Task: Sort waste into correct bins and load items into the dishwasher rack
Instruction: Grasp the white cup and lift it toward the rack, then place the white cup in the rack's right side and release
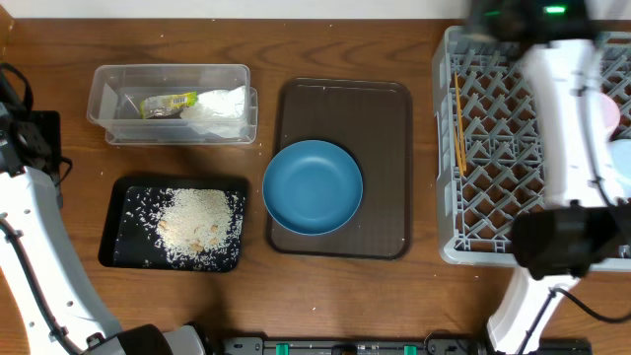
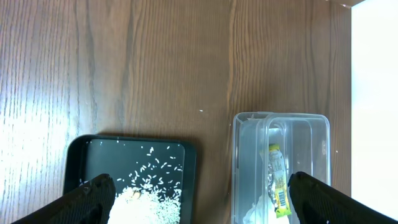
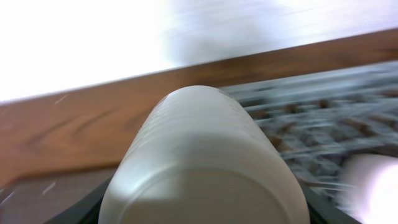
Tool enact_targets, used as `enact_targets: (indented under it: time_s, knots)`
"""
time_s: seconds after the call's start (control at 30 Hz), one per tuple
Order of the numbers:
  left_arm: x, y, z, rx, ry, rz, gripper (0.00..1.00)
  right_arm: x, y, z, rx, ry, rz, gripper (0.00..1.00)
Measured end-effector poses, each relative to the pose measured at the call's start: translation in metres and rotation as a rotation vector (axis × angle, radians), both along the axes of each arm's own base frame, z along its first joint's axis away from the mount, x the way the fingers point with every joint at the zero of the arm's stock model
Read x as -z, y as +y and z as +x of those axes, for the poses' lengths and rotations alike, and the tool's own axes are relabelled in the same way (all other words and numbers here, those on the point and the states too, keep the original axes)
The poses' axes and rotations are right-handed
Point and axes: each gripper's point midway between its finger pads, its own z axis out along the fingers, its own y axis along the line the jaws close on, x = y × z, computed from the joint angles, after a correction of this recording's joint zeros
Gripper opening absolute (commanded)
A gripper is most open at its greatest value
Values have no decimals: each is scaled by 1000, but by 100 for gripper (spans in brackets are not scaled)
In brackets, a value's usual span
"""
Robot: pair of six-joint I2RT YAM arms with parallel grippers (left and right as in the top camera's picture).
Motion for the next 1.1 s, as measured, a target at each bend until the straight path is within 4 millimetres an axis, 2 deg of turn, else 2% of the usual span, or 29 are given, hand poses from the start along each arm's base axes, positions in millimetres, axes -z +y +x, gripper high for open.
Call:
enact_targets:
  time_s: [0.1, 0.17, 0.2, 0.3, 0.4, 0.57, 0.77, 0.93, 1.03, 1.1]
  knots:
    - [0, 0, 0, 0, 0, 0, 92, -2, -60, -6, 108, 2, -18, 59]
    - [0, 0, 0, 0, 0, 0, 92, 3, -103, -13, 187, 16, -20, 59]
    - [0, 0, 0, 0, 0, 0, 92, 5, -118, -16, 213, 21, -18, 59]
    - [0, 0, 0, 0, 0, 0, 92, 11, -177, -33, 321, 35, -8, 59]
    - [0, 0, 0, 0, 0, 0, 92, 17, -217, -52, 401, 56, 2, 60]
    - [0, 0, 0, 0, 0, 0, 92, 29, -256, -70, 482, 81, 10, 66]
    - [0, 0, 0, 0, 0, 0, 92, 67, -293, -78, 547, 143, 23, 68]
    - [0, 0, 0, 0, 0, 0, 92, 97, -313, -83, 581, 190, 44, 73]
    - [0, 0, 0, 0, 0, 0, 92, 110, -317, -82, 589, 208, 56, 83]
    - [0, 0, 0, 0, 0, 0, 92, 118, -316, -81, 583, 222, 63, 85]
